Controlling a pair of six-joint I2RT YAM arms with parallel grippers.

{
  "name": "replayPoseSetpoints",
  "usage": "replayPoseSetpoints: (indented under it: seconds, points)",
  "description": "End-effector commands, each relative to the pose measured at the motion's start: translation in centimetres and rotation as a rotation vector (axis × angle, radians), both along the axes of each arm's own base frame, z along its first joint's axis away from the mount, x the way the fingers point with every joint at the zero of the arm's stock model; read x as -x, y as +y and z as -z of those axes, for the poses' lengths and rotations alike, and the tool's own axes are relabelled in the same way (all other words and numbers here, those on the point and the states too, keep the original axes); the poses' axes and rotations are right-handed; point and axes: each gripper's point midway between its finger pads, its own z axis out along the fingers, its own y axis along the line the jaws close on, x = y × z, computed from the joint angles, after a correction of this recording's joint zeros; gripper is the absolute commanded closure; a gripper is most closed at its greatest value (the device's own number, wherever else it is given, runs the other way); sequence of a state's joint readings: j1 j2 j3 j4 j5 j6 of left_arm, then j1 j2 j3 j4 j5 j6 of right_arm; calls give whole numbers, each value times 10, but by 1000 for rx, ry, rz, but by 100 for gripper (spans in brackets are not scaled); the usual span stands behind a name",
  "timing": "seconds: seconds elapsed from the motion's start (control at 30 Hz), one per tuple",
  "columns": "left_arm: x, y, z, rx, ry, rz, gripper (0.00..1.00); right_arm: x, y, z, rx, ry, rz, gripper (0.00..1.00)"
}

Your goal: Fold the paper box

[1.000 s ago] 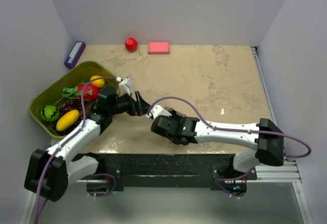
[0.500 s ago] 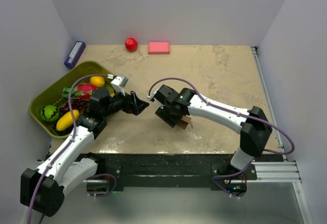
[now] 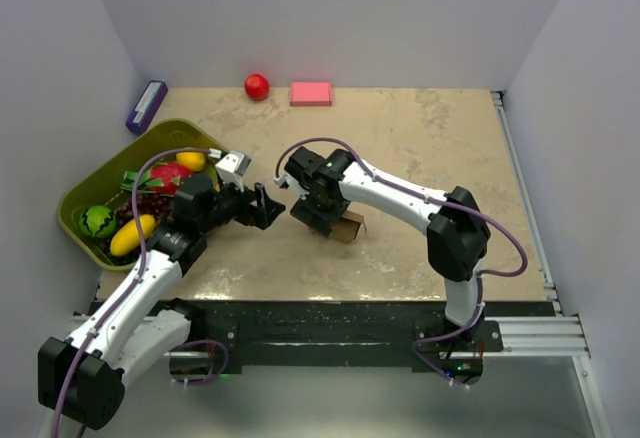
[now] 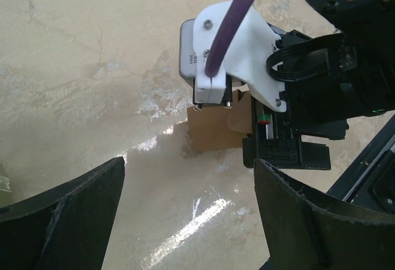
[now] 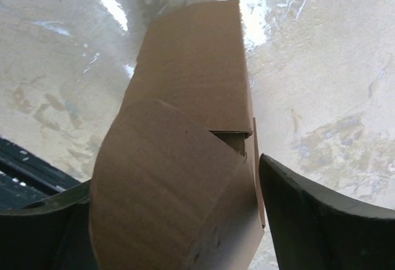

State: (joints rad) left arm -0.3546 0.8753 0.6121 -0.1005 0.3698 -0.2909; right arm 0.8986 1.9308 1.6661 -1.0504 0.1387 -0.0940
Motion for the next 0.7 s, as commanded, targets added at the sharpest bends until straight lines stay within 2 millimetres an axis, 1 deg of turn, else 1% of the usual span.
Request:
replayPoseSetpoints:
  seconds: [0.0, 0.17, 0.2, 0.23, 0.4, 0.5, 0.53, 0.63, 0.67]
  points:
    - [-7, 3, -19, -19, -65, -11, 11, -17, 0, -7, 9, -20, -33, 19]
    - [-8, 3, -16, -25, -59, -12, 11, -27, 6, -10, -6, -59, -27, 13]
    - [-9, 3, -15, -26, -56, -12, 11, -31, 7, -13, -12, -80, -20, 9]
    - [-8, 2, -14, -26, -54, -9, 11, -33, 7, -15, -13, -92, -13, 1]
    - [-6, -2, -12, -13, -46, 18, 11, -43, 7, -30, -31, -160, 14, 1]
    - [-5, -6, -12, -8, -50, 41, 11, -49, 10, -45, -65, -204, 34, 1]
    - [-5, -7, -14, -3, -59, 52, 11, -50, 9, -54, -79, -230, 44, 1]
    - [-1, -15, -14, 12, -69, 108, 11, -53, 11, -69, -134, -272, 67, 1]
    - [1, -18, -13, 15, -69, 138, 11, -53, 10, -78, -158, -294, 81, 1]
